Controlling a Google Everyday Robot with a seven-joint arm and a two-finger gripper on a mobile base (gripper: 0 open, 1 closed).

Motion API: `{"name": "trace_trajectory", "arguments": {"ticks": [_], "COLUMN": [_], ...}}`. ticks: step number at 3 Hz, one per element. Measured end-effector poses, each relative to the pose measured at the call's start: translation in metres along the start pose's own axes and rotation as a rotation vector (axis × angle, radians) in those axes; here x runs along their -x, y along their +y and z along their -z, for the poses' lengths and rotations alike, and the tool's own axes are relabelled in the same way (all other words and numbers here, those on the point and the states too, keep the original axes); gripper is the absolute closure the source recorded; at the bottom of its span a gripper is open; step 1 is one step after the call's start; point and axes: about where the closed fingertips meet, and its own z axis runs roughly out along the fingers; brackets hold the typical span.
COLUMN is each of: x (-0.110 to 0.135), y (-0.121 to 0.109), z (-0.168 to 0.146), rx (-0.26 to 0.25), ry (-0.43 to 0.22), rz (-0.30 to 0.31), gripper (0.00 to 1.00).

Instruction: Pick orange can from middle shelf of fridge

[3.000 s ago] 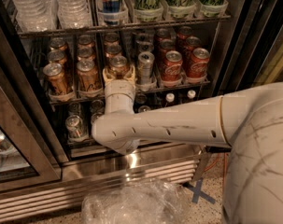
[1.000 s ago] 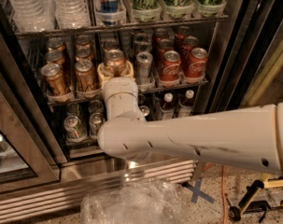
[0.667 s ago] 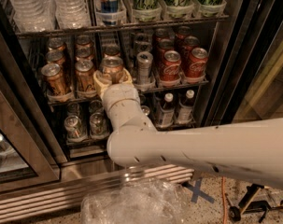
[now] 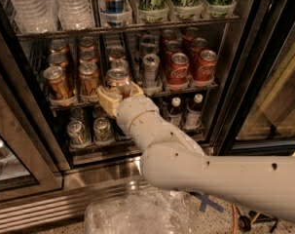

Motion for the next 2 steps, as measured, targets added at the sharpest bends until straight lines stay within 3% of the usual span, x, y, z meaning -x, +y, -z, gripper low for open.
{"name": "trace_trajectory", "arguments": {"ticks": [1, 2], "x": [0.033, 0.034], "y": [-0.019, -0.005], "z": [0.032, 0.033], "rx": [0.078, 0.128], "ry": [-0.007, -0.004], "rz": [-0.039, -0.052], "gripper": [1.00, 1.00]}}
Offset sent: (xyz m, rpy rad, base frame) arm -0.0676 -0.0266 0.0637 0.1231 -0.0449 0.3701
